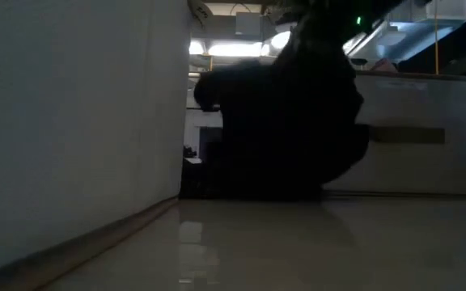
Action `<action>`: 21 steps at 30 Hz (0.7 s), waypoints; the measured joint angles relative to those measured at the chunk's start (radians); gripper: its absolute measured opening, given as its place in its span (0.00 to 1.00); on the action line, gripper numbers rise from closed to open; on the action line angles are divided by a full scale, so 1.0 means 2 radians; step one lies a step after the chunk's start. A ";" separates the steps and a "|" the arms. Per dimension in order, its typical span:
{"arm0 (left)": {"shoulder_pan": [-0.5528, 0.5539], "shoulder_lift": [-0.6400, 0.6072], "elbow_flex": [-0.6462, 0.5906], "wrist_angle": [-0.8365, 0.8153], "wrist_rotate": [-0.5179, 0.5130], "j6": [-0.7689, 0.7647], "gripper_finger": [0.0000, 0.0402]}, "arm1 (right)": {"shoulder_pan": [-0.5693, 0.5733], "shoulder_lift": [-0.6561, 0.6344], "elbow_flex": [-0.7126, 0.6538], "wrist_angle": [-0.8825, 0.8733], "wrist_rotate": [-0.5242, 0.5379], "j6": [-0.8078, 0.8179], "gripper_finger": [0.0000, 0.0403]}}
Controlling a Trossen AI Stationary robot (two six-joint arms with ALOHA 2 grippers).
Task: Sort clothes
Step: Put the black stocking into the left laundry organizer
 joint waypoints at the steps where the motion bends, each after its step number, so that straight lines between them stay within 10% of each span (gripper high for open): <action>1: 0.000 0.000 0.000 0.000 0.000 0.000 0.08 | 0.000 -0.010 0.002 -0.002 0.005 -0.007 0.07; 21: 0.000 0.000 0.000 0.000 0.000 0.000 0.08 | 0.000 -0.042 0.201 0.015 -0.014 -0.203 0.07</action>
